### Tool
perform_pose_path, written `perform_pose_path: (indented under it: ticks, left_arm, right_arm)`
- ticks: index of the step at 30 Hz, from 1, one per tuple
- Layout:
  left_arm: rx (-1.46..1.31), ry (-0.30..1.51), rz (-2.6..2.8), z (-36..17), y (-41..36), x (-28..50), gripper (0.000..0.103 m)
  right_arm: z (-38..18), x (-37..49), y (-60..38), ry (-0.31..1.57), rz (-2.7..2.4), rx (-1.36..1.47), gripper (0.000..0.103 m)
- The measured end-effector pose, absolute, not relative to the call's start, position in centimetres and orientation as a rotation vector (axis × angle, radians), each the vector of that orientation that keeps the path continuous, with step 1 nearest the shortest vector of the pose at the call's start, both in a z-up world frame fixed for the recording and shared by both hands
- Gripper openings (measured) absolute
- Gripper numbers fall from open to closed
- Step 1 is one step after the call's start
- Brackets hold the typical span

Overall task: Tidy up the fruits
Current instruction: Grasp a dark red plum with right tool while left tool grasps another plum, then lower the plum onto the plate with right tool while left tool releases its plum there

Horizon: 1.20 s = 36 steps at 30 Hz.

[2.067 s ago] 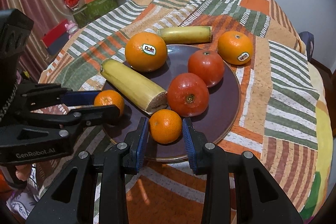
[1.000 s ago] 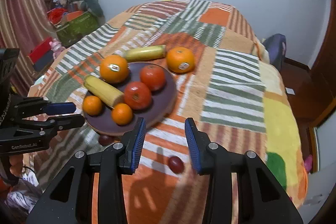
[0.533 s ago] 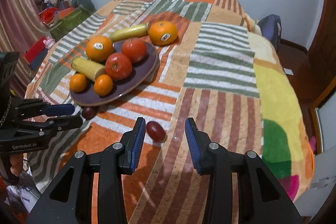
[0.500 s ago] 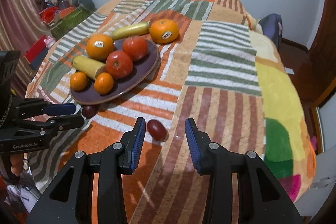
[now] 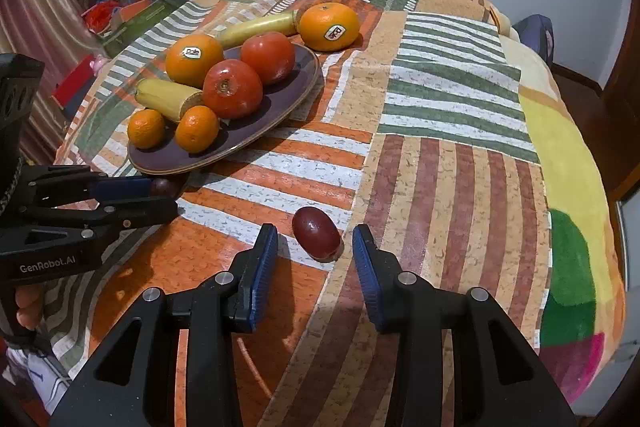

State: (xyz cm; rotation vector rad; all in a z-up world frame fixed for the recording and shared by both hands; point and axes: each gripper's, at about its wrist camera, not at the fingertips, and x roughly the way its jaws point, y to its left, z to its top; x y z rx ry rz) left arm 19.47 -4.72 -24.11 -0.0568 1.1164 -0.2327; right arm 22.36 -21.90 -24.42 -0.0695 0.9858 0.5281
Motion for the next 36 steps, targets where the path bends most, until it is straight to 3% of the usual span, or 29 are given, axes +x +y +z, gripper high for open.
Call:
perform_pose_path:
  ticks: [5,36]
  left_arm:
    - [-0.055,1.108,-0.229,-24.0,-4.5,19.4,0.020]
    - [-0.105,1.001,-0.195,-20.2,-1.7,19.6,0.020]
  right_arm:
    - [-24.3,22.4,-22.0,0.987,0.536,-0.057,0.023]
    - [-20.4,23.4,-16.9,0.873,0.620,-0.075,0.022]
